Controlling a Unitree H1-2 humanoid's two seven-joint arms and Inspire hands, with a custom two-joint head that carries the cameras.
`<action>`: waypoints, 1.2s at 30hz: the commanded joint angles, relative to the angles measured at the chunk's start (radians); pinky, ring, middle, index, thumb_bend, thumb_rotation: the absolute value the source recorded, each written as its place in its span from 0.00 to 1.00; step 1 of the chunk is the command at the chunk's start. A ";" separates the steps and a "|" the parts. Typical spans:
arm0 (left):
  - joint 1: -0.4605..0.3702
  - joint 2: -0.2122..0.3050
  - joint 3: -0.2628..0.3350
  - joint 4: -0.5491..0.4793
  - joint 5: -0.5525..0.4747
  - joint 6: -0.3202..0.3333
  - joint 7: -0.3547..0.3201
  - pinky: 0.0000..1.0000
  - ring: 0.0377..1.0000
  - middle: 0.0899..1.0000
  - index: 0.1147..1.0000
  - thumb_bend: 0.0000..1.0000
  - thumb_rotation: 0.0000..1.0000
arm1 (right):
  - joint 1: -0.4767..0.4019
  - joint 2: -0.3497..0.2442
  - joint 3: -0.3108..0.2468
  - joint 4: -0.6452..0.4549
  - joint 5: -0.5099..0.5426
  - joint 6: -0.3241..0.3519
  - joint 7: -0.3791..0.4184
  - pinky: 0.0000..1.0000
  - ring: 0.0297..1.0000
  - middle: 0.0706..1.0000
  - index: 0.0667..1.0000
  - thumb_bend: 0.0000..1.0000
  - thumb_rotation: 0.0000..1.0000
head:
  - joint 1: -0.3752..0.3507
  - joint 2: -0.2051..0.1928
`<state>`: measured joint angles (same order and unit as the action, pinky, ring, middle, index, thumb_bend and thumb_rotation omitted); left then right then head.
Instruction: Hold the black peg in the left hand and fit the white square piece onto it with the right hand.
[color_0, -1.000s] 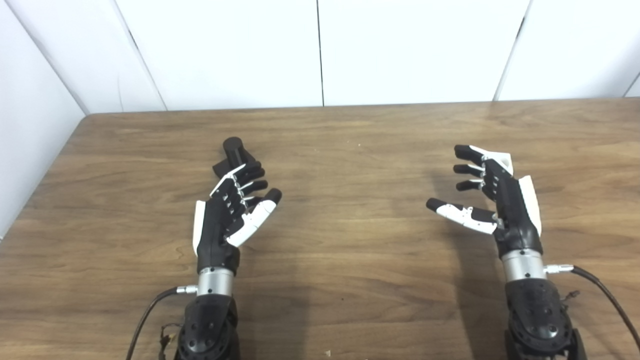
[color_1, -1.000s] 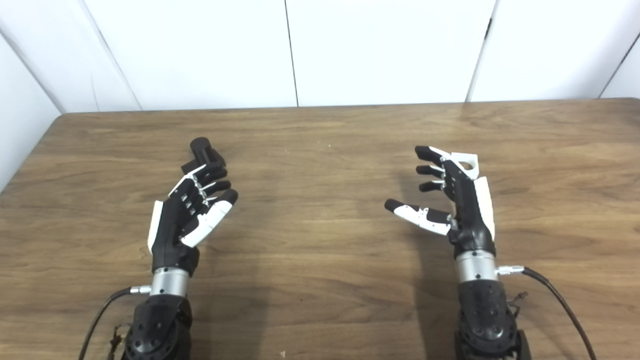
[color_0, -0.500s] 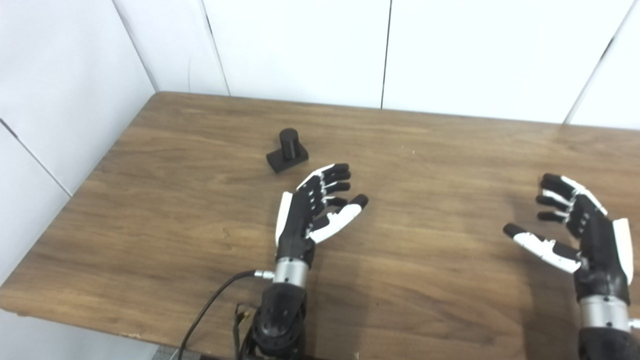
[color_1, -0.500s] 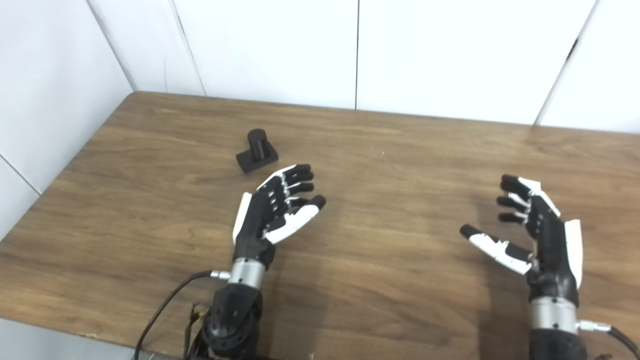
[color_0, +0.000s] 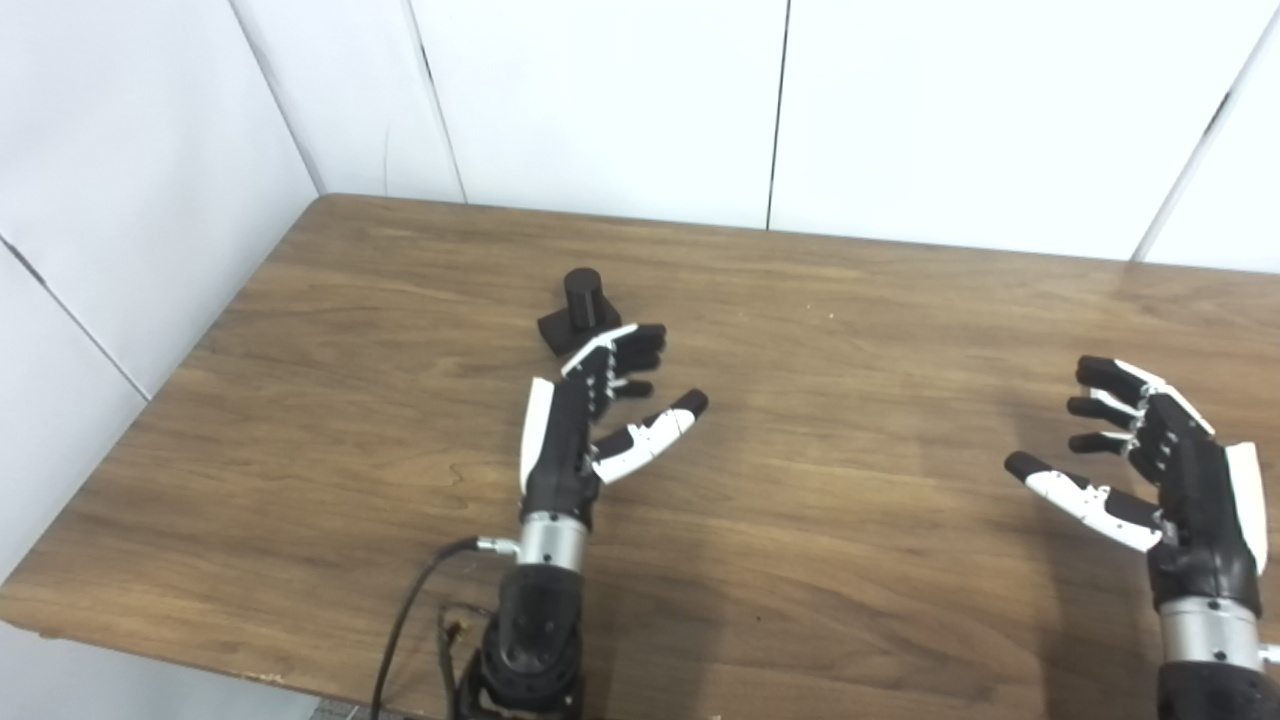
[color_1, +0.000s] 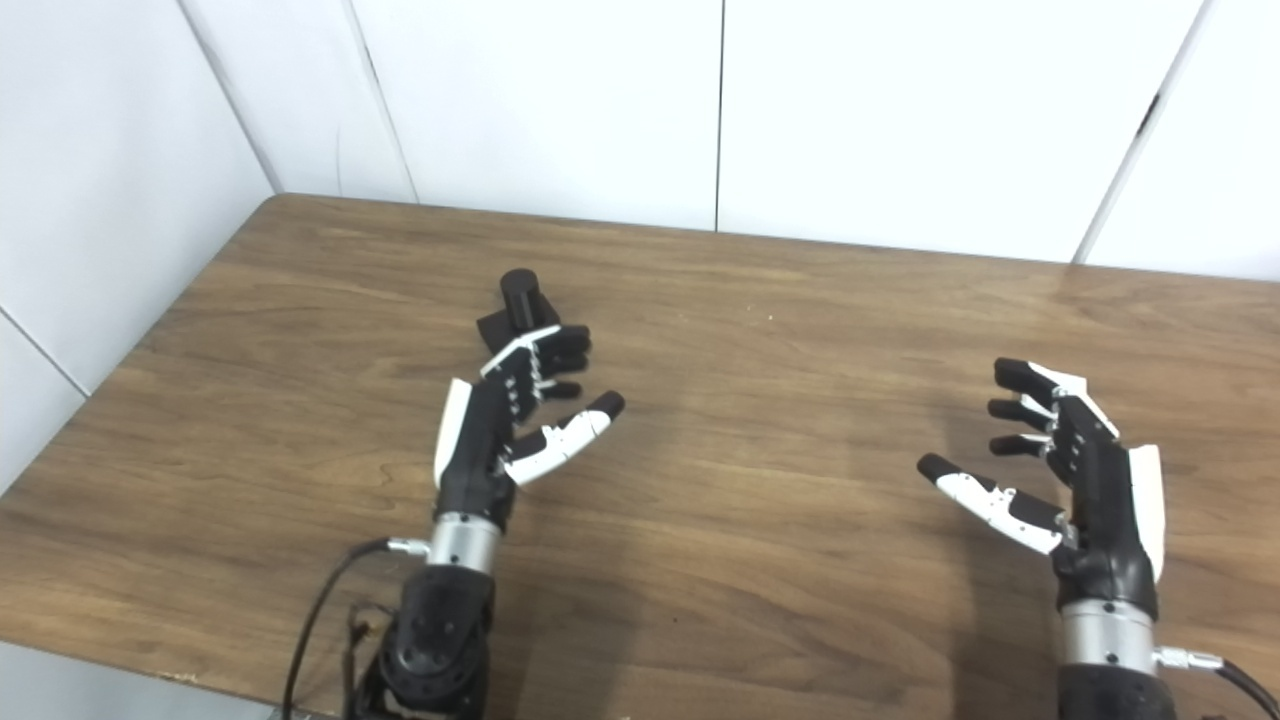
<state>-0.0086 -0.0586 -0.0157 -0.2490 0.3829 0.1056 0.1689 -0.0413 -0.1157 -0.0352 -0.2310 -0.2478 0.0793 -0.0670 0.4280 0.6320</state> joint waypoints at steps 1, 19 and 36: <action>-0.056 0.031 0.004 -0.067 0.123 0.072 0.012 0.65 0.75 0.76 0.67 0.67 0.22 | -0.033 0.000 0.000 -0.034 0.007 -0.006 0.004 0.54 0.67 0.74 0.71 0.64 0.00 | -0.003 -0.001; -0.189 0.206 -0.005 -0.013 0.328 0.196 -0.028 0.63 0.76 0.79 0.67 0.71 0.23 | -0.044 -0.007 -0.006 -0.055 -0.001 0.021 0.015 0.53 0.65 0.72 0.70 0.65 0.00 | -0.010 0.000; -0.320 0.335 -0.058 0.146 0.535 0.291 -0.056 0.92 0.97 0.97 0.73 0.76 0.36 | -0.034 -0.005 -0.006 -0.079 -0.008 0.039 0.017 0.52 0.64 0.72 0.70 0.66 0.00 | -0.024 0.005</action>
<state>-0.2817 0.2568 -0.0719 -0.0964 0.8851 0.3897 0.1011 -0.0500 -0.1188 -0.0388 -0.2681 -0.2537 0.1267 -0.0474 0.4050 0.6366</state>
